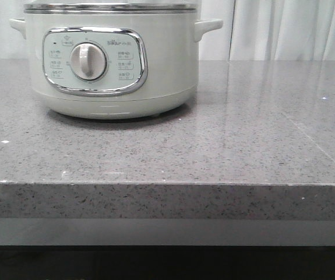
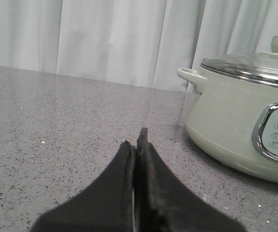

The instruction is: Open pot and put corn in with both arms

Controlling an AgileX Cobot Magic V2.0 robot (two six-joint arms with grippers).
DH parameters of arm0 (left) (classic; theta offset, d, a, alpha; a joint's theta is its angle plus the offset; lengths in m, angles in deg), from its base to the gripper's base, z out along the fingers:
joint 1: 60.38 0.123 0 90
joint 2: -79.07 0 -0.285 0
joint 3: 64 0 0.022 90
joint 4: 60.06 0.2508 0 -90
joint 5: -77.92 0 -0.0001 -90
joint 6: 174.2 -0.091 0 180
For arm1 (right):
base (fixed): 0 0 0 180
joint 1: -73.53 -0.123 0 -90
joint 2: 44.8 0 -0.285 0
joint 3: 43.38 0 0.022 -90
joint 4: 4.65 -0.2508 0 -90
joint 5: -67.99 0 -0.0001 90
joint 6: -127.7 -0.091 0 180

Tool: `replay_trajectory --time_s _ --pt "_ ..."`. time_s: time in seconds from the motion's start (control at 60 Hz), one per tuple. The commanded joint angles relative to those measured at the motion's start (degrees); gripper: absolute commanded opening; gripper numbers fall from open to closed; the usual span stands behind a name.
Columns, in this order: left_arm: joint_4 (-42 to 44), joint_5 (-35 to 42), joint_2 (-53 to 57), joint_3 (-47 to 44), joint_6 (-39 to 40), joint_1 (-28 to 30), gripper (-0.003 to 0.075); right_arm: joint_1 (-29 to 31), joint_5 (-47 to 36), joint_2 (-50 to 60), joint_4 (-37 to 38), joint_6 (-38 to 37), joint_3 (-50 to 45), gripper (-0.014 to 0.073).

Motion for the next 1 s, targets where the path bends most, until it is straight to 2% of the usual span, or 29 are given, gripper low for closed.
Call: replay_trajectory --time_s 0.0,0.217,0.534,0.984 --pt "0.04 4.63 0.85 -0.65 0.08 -0.41 -0.0020 2.35 -7.38 4.70 0.23 0.47 -3.65 -0.0120" --pt "0.04 4.63 0.85 -0.65 0.08 -0.41 -0.0020 4.52 -8.66 14.79 0.23 0.41 -13.09 -0.0120" --pt "0.04 4.63 0.85 -0.65 0.08 -0.41 -0.0020 4.47 -10.95 21.47 0.23 0.41 -20.61 -0.0120" --pt "0.04 4.63 0.85 -0.65 0.08 -0.41 -0.0020 4.47 -10.84 21.39 0.23 0.41 -20.82 -0.0120"
